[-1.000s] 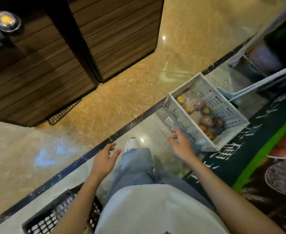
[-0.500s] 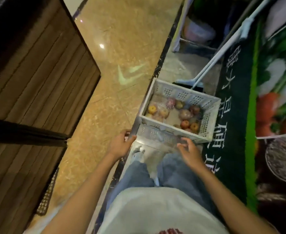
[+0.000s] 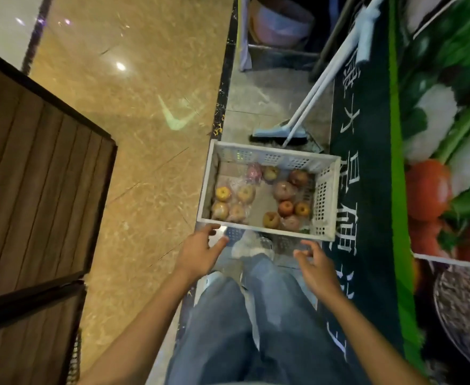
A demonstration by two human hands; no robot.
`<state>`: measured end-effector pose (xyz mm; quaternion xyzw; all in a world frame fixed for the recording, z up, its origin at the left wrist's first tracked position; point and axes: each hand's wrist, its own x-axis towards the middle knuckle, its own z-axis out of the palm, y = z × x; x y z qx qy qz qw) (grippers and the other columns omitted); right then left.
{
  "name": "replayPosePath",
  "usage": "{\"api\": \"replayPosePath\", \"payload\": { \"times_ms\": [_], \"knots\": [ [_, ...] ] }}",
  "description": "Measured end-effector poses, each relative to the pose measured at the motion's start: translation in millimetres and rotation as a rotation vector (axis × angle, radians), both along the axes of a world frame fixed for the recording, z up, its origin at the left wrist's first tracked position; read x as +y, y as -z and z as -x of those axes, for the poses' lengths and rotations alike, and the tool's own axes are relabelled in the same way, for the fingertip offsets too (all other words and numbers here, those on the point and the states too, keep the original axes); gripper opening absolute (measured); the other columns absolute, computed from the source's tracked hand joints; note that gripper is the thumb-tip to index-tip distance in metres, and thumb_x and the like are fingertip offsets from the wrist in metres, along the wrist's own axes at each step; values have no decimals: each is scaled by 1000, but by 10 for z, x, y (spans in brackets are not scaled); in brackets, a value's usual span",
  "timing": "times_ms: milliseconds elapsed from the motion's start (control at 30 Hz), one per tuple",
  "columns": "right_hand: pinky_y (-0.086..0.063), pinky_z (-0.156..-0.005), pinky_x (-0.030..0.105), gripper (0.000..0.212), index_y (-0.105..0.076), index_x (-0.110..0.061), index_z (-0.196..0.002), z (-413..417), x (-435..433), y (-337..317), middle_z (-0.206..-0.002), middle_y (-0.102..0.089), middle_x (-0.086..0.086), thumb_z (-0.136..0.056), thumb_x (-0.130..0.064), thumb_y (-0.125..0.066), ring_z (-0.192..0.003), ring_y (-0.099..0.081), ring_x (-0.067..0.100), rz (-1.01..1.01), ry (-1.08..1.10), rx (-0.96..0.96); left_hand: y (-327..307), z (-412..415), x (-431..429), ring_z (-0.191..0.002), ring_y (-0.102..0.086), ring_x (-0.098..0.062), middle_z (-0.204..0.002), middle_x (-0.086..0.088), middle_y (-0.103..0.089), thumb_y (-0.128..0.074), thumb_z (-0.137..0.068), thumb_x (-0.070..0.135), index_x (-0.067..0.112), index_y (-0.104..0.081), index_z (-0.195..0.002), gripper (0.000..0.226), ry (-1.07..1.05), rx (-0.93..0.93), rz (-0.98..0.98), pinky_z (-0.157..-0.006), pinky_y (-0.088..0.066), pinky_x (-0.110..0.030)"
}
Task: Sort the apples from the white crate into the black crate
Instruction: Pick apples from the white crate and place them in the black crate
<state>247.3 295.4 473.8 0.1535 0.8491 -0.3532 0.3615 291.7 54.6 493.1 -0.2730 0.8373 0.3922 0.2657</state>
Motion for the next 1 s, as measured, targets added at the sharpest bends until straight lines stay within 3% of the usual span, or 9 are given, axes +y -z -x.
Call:
{"api": "replayPosePath", "payload": {
  "times_ms": [267, 500, 600, 800, 933, 1000],
  "knots": [
    [-51, -86, 41, 36, -53, -14, -122, 1154, -30, 1413, -109, -64, 8, -89, -25, -61, -99, -62, 28, -58, -82, 0, 1323, 1237, 146, -113, -56, -30, -125, -11, -60, -59, -88, 39, 17, -48, -131, 50, 115, 3, 104, -87, -44, -35],
    [-44, -88, 34, 52, -50, -14, -128, 2025, -305, 3410, -119, -61, 10, -82, -29, -68, -108, -58, 28, -134, -120, 60, 3284, 2318, 80, -123, -47, -30, -137, -10, -47, -59, -85, 50, 15, -39, -138, 67, 220, 16, 246, -96, -42, -39],
    [-45, -96, 38, 57, -50, -10, -127, 2357, -470, 4314, -125, -56, 13, -78, -28, -72, -116, -53, 30, -132, -125, 136, 4154, 2681, 59, -120, -50, -31, -134, -11, -50, -60, -82, 54, 14, -40, -136, 70, 287, 37, 276, -91, -43, -37],
    [-43, -98, 40, 65, -49, -5, -128, 2740, -669, 5558, -129, -54, 17, -78, -42, -68, -120, -51, 33, -199, -142, 213, 5404, 3117, 165, -115, -55, -31, -123, -9, -60, -65, -79, 50, 20, -59, -118, 50, 362, -32, 239, -84, -43, -33],
    [-42, -97, 41, 73, -44, -10, -131, 2827, -696, 5822, -131, -52, 16, -77, -54, -65, -121, -49, 35, -287, -212, 230, 5865, 3226, 189, -98, -61, -25, -105, -5, -67, -62, -72, 60, 24, -68, -99, 45, 380, -114, 218, -78, -45, -29],
    [-38, -99, 42, 75, -42, -12, -133, 2911, -700, 5851, -130, -52, 17, -76, -57, -63, -121, -47, 36, -347, -271, 215, 5967, 3298, 187, -97, -61, -20, -101, -1, -67, -61, -73, 62, 27, -71, -91, 41, 380, -134, 190, -82, -48, -29]
  ]
}}
